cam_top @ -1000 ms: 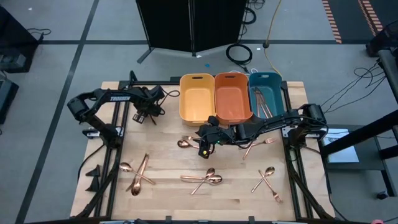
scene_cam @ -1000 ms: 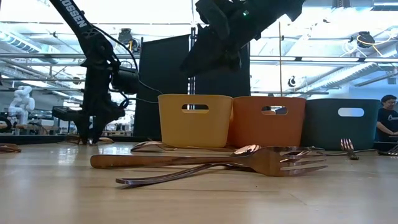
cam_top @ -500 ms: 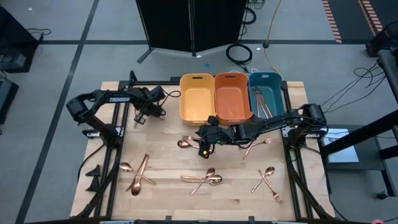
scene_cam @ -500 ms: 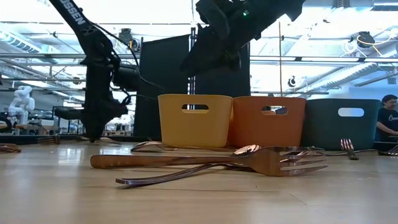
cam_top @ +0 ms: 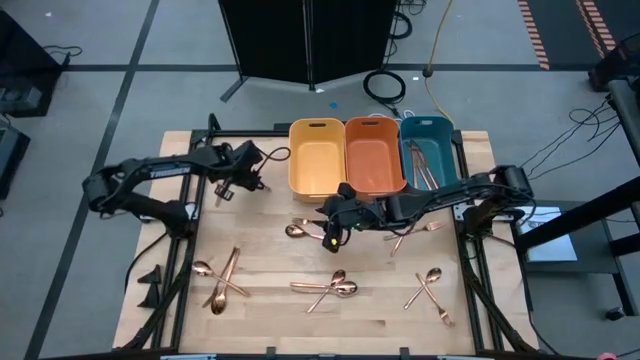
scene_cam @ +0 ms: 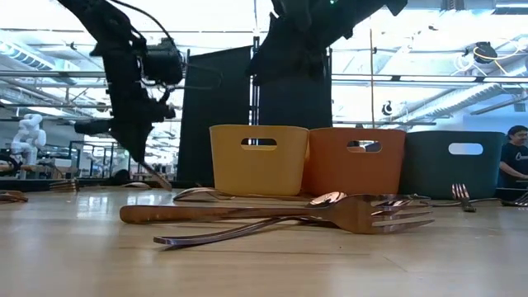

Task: Sort silverware
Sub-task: Put the copper knife into the blue bin

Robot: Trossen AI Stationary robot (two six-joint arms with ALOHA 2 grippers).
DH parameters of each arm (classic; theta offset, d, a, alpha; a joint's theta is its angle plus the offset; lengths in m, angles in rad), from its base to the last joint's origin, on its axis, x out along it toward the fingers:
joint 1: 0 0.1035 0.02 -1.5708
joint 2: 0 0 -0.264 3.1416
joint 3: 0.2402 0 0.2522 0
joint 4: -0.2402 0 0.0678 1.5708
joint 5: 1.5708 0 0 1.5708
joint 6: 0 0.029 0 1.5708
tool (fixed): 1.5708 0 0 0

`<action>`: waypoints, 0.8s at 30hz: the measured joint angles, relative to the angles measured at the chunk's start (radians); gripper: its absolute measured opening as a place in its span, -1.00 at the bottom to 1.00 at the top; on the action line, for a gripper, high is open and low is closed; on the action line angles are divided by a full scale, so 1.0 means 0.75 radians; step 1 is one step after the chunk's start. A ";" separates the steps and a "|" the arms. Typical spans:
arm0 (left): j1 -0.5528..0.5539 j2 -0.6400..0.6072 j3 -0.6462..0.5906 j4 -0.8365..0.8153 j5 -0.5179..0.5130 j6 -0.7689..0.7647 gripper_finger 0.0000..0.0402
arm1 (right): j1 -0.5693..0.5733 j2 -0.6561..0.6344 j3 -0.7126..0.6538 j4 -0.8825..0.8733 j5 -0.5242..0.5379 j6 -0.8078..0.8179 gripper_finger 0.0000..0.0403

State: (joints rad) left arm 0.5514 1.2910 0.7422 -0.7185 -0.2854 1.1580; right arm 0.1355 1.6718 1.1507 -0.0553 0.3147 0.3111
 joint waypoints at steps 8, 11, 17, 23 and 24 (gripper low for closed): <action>-0.003 0.017 -0.019 0.042 0.004 0.001 -0.95 | 0.015 -0.005 0.001 0.008 0.001 0.036 -0.29; -0.006 0.028 -0.020 0.036 -0.005 0.000 -0.98 | 0.016 -0.005 0.001 0.009 0.002 0.053 -0.29; -0.032 -0.002 -0.020 0.039 -0.032 0.001 -0.99 | 0.021 -0.005 0.001 -0.002 0.001 0.052 -0.29; -0.081 -0.091 -0.020 0.025 -0.041 -0.001 -1.00 | 0.020 -0.005 0.002 0.001 0.008 0.043 -0.29; -0.094 -0.113 -0.020 0.020 -0.046 -0.005 -1.00 | 0.020 -0.005 0.002 0.001 0.016 0.042 -0.29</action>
State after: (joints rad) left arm 0.4811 1.2064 0.7273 -0.7036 -0.3196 1.1540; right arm 0.1505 1.6680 1.1519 -0.0542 0.3263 0.3425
